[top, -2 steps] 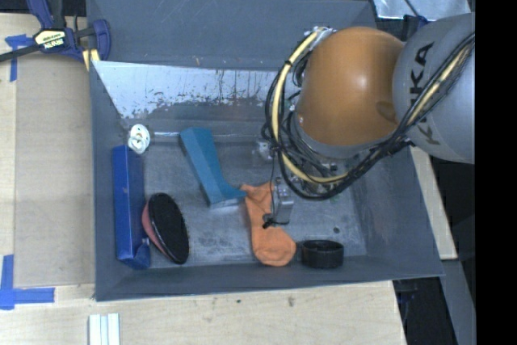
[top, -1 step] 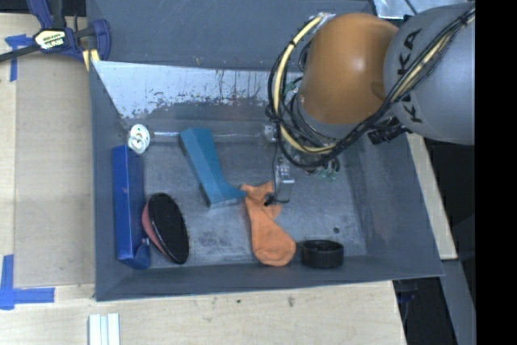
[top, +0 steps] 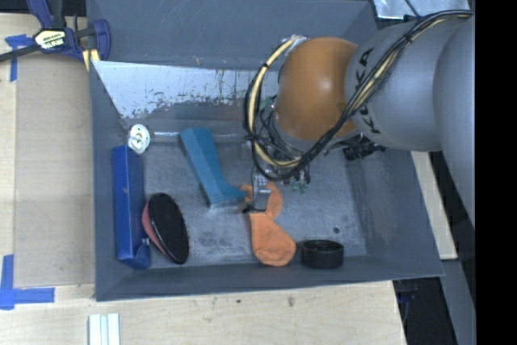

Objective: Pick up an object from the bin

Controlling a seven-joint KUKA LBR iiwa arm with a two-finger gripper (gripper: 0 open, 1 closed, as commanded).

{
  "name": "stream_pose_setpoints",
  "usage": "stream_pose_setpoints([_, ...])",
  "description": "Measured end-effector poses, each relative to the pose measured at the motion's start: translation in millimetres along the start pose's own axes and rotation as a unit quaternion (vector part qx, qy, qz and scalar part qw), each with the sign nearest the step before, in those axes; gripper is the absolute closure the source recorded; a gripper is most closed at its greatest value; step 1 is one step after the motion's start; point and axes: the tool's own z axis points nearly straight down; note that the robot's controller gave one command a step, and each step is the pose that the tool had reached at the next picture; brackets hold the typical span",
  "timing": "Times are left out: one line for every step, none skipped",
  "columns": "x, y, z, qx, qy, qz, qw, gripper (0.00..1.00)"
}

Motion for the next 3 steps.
stream_pose_setpoints([24.2, -55, 33, 0.0, 0.0033, -0.117, 0.9931, 1.0])
stream_pose_setpoints([24.2, -55, 33, 0.0, 0.0034, -0.117, 0.9931, 1.0])
stream_pose_setpoints([53.8, -46, 42, 0.0, 0.0014, -0.129, 0.9917, 1.0])
